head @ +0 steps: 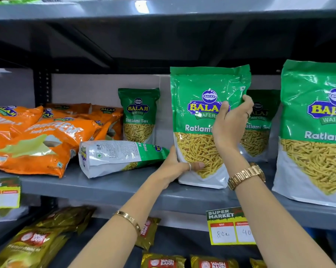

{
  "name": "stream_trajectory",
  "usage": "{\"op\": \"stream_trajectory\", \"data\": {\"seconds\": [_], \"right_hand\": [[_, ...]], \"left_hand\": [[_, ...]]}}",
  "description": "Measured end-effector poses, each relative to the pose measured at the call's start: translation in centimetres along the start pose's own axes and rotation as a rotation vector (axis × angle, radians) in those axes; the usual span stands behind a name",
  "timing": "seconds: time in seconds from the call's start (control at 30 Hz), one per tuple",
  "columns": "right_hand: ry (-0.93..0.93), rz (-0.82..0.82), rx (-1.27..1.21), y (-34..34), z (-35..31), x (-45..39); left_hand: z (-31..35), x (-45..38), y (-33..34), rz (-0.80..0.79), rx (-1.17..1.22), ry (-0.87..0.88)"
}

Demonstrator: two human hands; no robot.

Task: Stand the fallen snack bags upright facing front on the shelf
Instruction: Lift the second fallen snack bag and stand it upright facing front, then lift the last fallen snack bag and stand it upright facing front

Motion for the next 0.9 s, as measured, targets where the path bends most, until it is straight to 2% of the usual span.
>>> {"op": "stream_trajectory", "data": {"seconds": [0.23,0.33,0.4,0.5,0.57,0.63,0.73,0.9], "right_hand": [[0.002,0.073,0.01,-0.5,0.5,0.2],[-0.01,0.151,0.065,-1.1,0.1,1.1],[-0.146,0.235,0.05,-1.4,-1.0,2.6],[-0.477,0.29,-0.054,-1.5,-3.2,5.9],[-0.677,0.187,-0.147,-0.7,-4.4,9.2],[-0.745,-0.014,-0.191,1.2,-5.3,12.4],[-0.518,-0.273,-0.123,5.5,-5.1,16.0],[0.24,-0.542,-0.137,11.6,-2.5,19.7]], "left_hand": [[0.1,0.7,-0.3,0.041,-0.021,-0.034],[0.8,1.0,-1.2,0.153,0.041,0.0],[2.0,1.6,-2.9,0.334,0.083,0.103],[5.4,3.6,-6.5,0.596,-0.134,0.339],[7.6,5.0,-9.5,0.748,-0.218,0.412],[9.4,5.7,-12.8,0.841,-0.289,0.414],[10.2,6.3,-17.5,0.856,-0.477,0.277],[8.3,6.8,-23.7,0.698,-0.64,-0.026]]}}
Point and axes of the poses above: each hand's wrist, its own x-axis away from the middle knuckle, its own y-axis out of the palm, z = x × y, the point moved 7 cm from there along -x, towards the middle knuckle, and after that the axes turned 10 degrees about y, right-handed, at the moved point
